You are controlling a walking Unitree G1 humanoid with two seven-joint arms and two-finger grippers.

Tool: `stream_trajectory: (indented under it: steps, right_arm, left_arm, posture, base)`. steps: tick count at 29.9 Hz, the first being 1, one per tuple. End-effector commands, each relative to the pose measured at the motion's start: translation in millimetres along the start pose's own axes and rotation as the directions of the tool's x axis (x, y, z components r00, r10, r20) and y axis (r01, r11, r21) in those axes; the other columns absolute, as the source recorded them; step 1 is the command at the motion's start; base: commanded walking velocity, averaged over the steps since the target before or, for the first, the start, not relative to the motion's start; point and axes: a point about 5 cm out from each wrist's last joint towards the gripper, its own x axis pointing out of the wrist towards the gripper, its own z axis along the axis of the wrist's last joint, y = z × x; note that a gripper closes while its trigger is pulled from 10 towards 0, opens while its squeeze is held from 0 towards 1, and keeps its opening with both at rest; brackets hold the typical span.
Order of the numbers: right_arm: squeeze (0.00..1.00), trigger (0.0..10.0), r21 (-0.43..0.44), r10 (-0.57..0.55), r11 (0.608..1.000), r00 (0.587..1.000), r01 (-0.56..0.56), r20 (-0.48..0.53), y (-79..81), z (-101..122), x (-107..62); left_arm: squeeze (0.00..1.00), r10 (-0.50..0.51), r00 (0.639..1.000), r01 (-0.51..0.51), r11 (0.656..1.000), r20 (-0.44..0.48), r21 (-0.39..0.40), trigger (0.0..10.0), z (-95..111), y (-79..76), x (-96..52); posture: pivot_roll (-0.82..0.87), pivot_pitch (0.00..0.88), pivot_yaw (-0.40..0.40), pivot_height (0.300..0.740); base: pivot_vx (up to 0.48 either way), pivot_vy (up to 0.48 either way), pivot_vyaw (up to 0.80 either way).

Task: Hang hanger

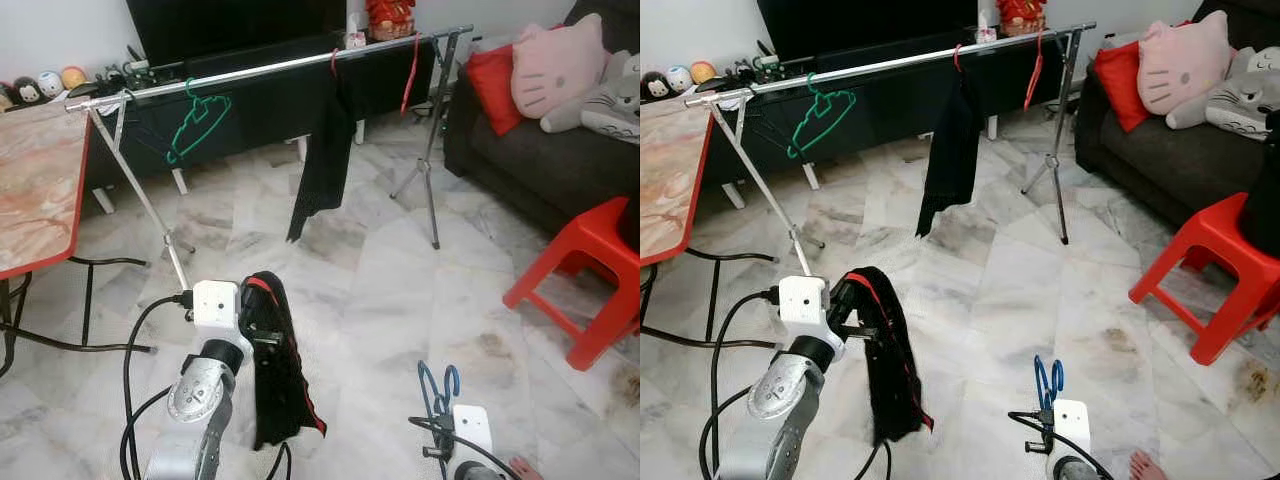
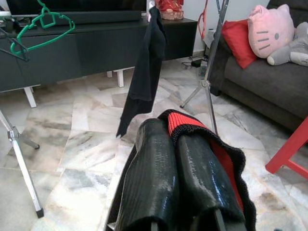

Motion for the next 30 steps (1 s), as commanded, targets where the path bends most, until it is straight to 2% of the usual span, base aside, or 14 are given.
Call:
stream_trajectory:
  steps: [1, 5, 8, 9, 10, 12, 16, 22, 24, 30]
  right_arm:
    - [0.0, 10.0, 0.001, 0.031, 1.0, 0.999, -0.031, 0.01, 13.9, 8, 2.7]
    - [0.0, 10.0, -0.008, 0.047, 0.999, 0.999, -0.047, 0.018, 20.1, 11, 3.3]
    - [0.0, 10.0, -0.008, 0.052, 0.999, 0.998, -0.052, 0.024, 19.7, 11, 3.1]
    - [0.0, 10.0, -0.048, 0.043, 0.998, 0.999, -0.042, 0.021, 9.7, 5, 1.1]
    - [0.0, 10.0, -0.053, 0.033, 0.998, 0.999, -0.032, 0.016, 1.6, 0, -0.7]
    - [0.0, 10.0, -0.036, 0.031, 0.999, 0.999, -0.031, 0.01, -1.7, -3, -1.6]
    - [0.0, 10.0, -0.017, 0.052, 0.998, 0.999, -0.053, -0.009, -0.9, -7, -2.1]
    - [0.0, 10.0, -0.048, 0.072, 0.996, 0.997, -0.073, -0.008, 0.3, -8, -2.6]
    - [0.0, 10.0, -0.083, 0.075, 0.994, 0.997, -0.076, -0.009, 2.6, -6, -1.8]
    - [0.0, 10.0, -0.073, 0.089, 0.993, 0.996, -0.089, -0.007, 6.2, -4, -1.2]
  left_arm:
    - [0.0, -0.011, 1.0, 0.01, 1.0, 0.025, 0.018, 10.0, 9, -0.1, 0.7]
    - [0.0, -0.001, 1.0, 0.001, 1.0, 0.029, 0.02, 10.0, 12, 3.4, 1.9]
    - [0.0, 0.001, 1.0, -0.002, 1.0, 0.029, 0.026, 10.0, 12, 5.4, 2.4]
    - [0.0, 0.002, 1.0, -0.002, 1.0, 0.027, 0.031, 10.0, 12, 6.2, 2.8]
    - [0.0, 0.002, 1.0, -0.003, 0.999, 0.025, 0.034, 10.0, 12, 6.5, 3.3]
    - [0.0, 0.002, 1.0, -0.003, 0.999, 0.025, 0.035, 10.0, 12, 5.8, 4.0]
    - [0.0, -0.006, 1.0, 0.005, 0.999, 0.023, 0.04, 10.0, 13, 3.2, 5.3]
    - [0.0, -0.004, 1.0, 0.003, 0.999, 0.019, 0.044, 10.0, 12, 3.6, 5.1]
    - [0.0, 0.0, 1.0, -0.001, 0.999, 0.016, 0.047, 10.0, 12, 4.8, 4.9]
    - [0.0, 0.005, 1.0, -0.006, 0.999, 0.01, 0.052, 10.0, 12, 5.7, 5.4]
  posture:
    - [-0.14, 0.0, 0.074, 0.74]
    - [-0.13, 0.0, 0.075, 0.74]
    - [-0.13, 0.0, 0.076, 0.74]
    - [-0.14, 0.0, 0.076, 0.74]
    - [-0.13, 0.0, 0.075, 0.74]
    - [-0.13, 0.0, 0.074, 0.74]
    - [-0.13, 0.0, 0.073, 0.74]
    - [-0.13, 0.0, 0.072, 0.74]
    - [-0.12, 0.0, 0.071, 0.74]
    - [-0.12, 0.0, 0.072, 0.74]
  base:
    - [0.0, 0.0, 0.0]
    - [0.0, 0.184, 0.0]
    - [0.0, 0.251, 0.58]
    - [0.0, 0.247, 0.79]
    - [0.0, 0.247, 0.79]
    - [0.0, 0.255, 0.79]
    - [0.0, 0.291, 0.39]
    - [0.0, 0.299, 0.0]
    - [0.0, 0.302, 0.8]
    - [0.0, 0.298, 0.67]
